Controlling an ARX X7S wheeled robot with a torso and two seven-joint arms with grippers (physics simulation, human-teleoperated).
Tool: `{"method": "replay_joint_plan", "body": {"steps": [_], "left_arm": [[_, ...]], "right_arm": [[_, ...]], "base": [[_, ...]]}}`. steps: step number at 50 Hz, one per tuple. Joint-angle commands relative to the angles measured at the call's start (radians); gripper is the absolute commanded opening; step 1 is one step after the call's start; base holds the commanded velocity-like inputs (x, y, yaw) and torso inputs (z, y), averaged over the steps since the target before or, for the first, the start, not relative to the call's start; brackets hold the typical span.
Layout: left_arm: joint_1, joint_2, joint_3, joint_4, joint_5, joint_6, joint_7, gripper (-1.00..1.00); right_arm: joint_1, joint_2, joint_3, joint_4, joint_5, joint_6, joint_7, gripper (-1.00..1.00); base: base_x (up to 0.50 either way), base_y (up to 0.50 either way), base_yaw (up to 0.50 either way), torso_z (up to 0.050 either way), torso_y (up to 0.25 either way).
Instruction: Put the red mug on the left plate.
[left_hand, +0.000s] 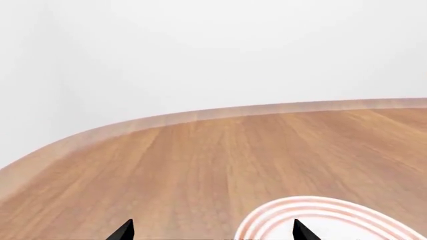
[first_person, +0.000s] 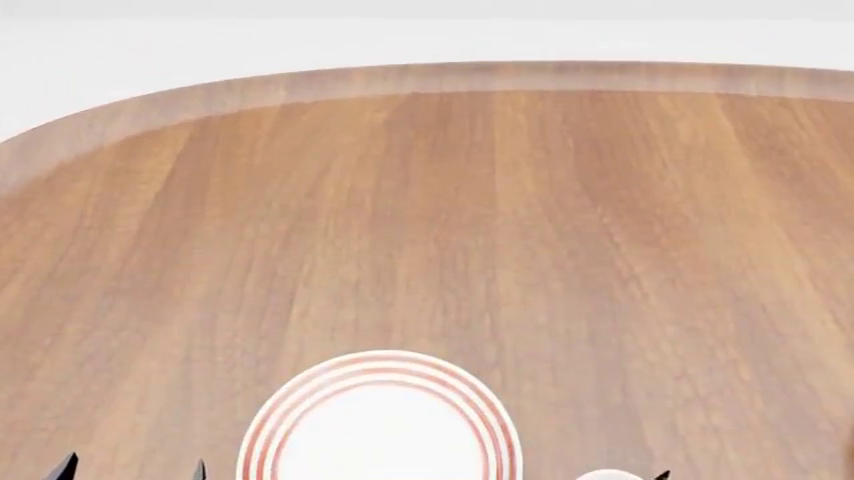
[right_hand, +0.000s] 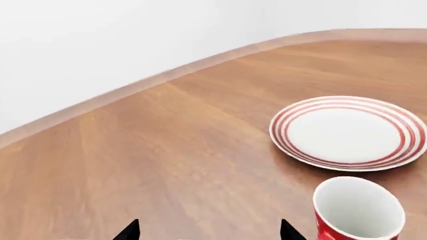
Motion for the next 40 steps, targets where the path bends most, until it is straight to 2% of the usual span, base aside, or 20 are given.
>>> {"method": "replay_joint_plan", "body": {"steps": [1, 24, 40], "left_arm": [[-0.004, -0.006, 0.01, -0.008, -0.011, 0.003, 0.0, 1.0], [-0.011, -0.017, 0.022, -0.016, -0.024, 0.01, -0.012, 1.0], [-0.014, -0.022, 0.038, -0.021, -0.027, 0.012, -0.017, 1.0]], "right_arm": [[-0.006, -0.008, 0.025, -0.025, 0.041, 0.0, 0.153, 1.0], [-0.01, 0.011, 0.03, -0.026, 0.165, -0.036, 0.281, 1.0], [0.111, 0.017, 0.094, 0.047, 0.304, 0.015, 0.371, 1.0]], "base": [[0.0, 0.0, 0.0, 0.0, 0.0], [0.0, 0.0, 0.0, 0.0, 0.0], [0.0, 0.0, 0.0, 0.0, 0.0]]}}
